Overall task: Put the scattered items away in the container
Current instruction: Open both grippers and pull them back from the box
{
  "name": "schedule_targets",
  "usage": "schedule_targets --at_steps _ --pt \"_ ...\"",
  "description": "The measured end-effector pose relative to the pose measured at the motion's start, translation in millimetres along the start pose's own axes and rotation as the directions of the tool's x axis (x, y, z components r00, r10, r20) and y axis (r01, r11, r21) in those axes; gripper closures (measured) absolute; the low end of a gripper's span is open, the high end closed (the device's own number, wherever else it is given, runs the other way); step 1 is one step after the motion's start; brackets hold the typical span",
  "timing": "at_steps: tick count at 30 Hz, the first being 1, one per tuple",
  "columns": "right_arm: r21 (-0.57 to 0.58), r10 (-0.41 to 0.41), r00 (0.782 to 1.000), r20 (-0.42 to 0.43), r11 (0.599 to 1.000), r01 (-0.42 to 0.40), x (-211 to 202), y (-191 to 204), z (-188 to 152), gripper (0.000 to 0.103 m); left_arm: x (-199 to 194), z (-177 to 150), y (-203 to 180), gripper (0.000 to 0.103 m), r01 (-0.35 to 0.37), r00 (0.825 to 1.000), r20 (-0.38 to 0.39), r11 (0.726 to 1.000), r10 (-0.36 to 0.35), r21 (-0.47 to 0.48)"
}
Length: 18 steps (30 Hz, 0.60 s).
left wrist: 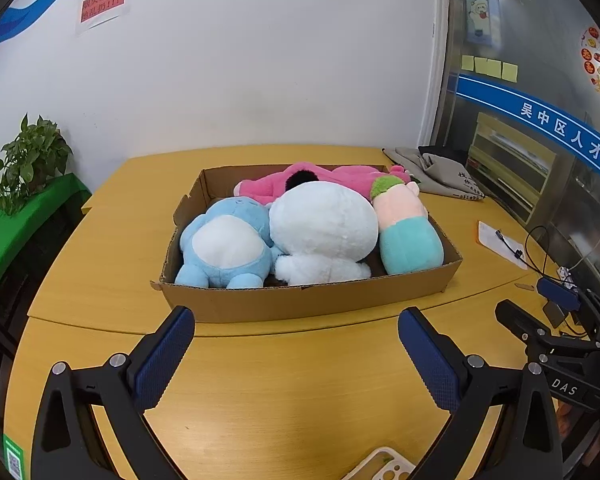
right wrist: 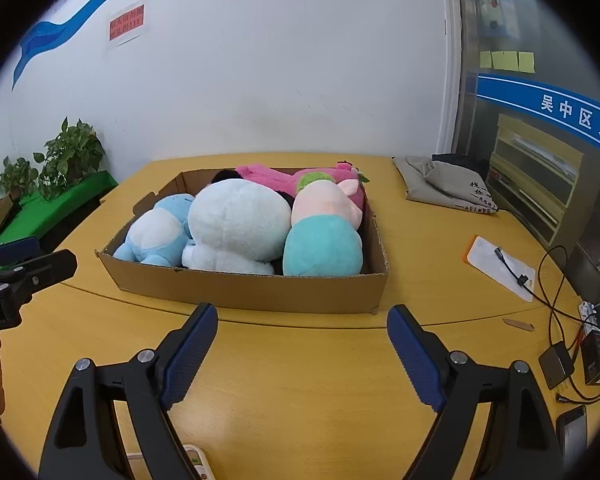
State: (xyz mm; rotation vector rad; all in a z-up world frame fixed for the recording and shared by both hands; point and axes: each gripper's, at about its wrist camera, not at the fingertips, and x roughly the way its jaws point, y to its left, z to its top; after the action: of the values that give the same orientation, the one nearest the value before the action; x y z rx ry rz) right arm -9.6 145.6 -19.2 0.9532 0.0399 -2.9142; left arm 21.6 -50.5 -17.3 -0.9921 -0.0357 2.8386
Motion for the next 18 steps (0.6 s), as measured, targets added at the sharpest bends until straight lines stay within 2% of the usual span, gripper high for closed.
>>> schedule_targets --at_steps 18 --pt "0.000 0.004 1.000 -0.030 1.000 -0.004 19.9 1.3 -1.6 0.016 16.8 -1.6 -3.1 0.000 -0.021 1.000 -0.020 1.000 0.021 0.000"
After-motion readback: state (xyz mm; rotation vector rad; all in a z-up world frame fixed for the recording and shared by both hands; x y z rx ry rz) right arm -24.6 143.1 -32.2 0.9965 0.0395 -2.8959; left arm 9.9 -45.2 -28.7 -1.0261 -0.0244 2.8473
